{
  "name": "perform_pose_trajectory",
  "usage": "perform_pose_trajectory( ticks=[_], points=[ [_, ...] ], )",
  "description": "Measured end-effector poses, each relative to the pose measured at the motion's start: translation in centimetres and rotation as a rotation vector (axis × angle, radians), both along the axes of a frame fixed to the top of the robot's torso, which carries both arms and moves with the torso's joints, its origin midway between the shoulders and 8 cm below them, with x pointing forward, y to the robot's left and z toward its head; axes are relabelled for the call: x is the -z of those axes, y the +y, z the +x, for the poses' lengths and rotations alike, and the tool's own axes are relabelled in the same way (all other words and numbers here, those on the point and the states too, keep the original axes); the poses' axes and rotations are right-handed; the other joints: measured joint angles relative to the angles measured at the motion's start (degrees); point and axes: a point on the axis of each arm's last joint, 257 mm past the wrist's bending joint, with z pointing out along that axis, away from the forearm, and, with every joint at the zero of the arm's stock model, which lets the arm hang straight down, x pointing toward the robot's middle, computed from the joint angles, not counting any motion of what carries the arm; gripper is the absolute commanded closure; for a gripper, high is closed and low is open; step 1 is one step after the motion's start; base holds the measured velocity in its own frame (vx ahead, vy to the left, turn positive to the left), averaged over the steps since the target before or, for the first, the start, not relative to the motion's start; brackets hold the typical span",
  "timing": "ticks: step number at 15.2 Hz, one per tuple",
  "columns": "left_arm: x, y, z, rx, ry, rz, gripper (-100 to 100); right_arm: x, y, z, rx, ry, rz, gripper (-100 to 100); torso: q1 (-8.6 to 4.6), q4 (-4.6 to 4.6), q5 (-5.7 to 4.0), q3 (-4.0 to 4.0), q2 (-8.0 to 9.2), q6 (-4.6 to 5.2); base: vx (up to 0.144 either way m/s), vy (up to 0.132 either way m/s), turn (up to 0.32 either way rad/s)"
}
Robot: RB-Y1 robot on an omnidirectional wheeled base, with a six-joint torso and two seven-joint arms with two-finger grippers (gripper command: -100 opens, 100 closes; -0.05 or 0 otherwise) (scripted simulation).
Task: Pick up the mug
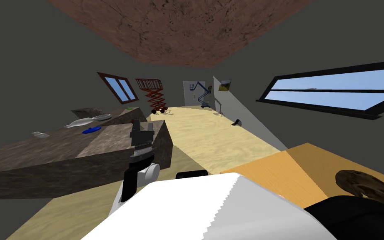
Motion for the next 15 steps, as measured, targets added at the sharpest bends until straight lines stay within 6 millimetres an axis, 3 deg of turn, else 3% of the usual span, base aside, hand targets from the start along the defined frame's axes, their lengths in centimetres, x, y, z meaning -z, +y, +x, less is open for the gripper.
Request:
perform_pose_trajectory(
  ticks=[8,9,15],
  points=[
    [0.0,0.0,0.0,0.000,0.000,0.000,0,2.8,2.3,-1.6,0.014,0.005,0.017,-100,0.24,0.00,0.06,0.01,0.01,0.02,0.001,-0.030,0.044],
    [0.0,0.0,0.0,0.000,0.000,0.000,0,2.9,2.4,-1.6,0.015,0.005,0.016,100,0.28,0.00,0.08,0.01,0.01,0.02,0.000,-0.008,0.002],
    [0.0,0.0,0.0,0.000,0.000,0.000,0,2.5,2.2,-1.5,0.010,0.006,0.018,100,0.17,0.01,0.03,0.01,0.00,0.01,-0.001,0.011,-0.025]
  ],
)
